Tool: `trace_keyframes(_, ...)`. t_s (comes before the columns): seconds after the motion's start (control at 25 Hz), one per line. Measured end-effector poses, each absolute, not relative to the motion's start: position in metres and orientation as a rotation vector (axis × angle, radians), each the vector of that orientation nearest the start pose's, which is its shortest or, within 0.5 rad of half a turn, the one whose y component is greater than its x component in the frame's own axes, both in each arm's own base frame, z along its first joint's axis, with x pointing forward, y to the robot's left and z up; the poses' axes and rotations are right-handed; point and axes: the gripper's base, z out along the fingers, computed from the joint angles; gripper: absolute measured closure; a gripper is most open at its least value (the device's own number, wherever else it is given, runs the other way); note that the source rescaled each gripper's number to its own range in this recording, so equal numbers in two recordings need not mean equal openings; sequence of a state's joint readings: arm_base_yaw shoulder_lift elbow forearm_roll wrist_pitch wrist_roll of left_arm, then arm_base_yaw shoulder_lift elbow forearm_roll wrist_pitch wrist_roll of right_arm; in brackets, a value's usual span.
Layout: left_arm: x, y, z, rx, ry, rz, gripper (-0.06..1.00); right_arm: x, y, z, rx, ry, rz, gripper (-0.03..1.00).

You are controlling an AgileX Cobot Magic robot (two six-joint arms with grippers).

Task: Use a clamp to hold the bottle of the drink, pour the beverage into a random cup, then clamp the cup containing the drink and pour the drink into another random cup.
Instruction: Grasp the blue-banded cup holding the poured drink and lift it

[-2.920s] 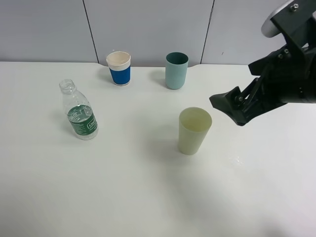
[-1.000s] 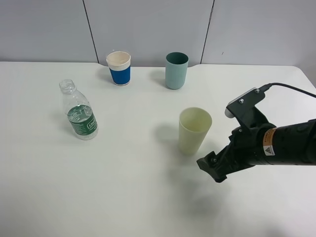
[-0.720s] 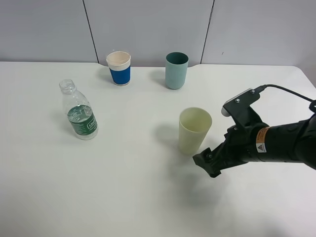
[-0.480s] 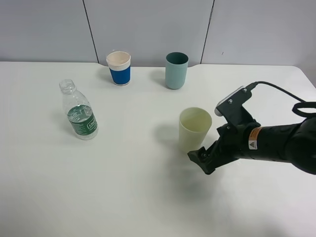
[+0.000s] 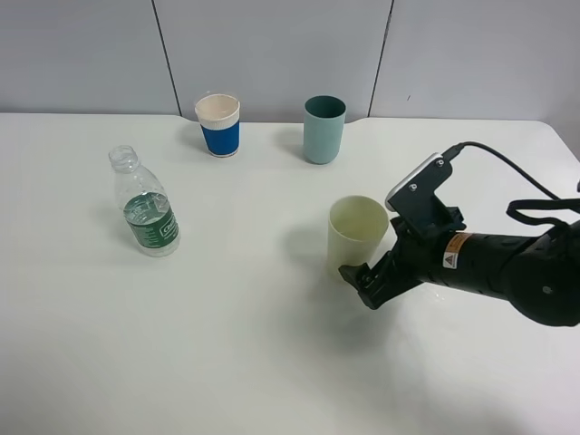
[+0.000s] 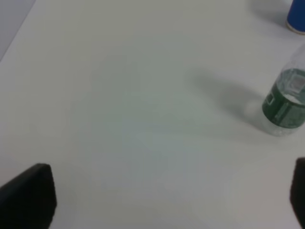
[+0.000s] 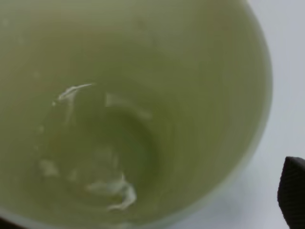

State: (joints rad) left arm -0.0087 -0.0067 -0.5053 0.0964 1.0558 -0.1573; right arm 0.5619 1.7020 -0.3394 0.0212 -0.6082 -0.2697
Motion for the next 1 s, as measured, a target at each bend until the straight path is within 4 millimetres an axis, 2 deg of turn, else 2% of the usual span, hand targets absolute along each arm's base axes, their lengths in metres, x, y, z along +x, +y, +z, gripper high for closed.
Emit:
trace_keyframes(0.12, -0.006, 0.008, 0.279, -0.156, 2.018, 0.009, -0.06, 0.201, 0.125, 0.108, -0.86, 2.007, 0.159, -0.03)
trace_keyframes(0.28, -0.006, 0.008, 0.279, -0.156, 2.018, 0.009, -0.06, 0.18, 0.111, 0.102, -0.804, 1.873, 0.171, -0.03)
trace_keyframes(0.52, -0.006, 0.008, 0.279, -0.155, 2.018, 0.01, -0.06, 0.17, 0.105, 0.081, -0.82, 1.904, 0.163, -0.03)
trace_keyframes(0.72, -0.006, 0.008, 0.279, -0.155, 2.018, 0.01, -0.06, 0.174, 0.108, 0.066, -0.846, 1.951, 0.16, -0.01)
trace_keyframes(1.0, -0.006, 0.008, 0.279, -0.155, 2.018, 0.01, -0.06, 0.192, 0.129, 0.071, -0.897, 1.839, 0.242, 0.0)
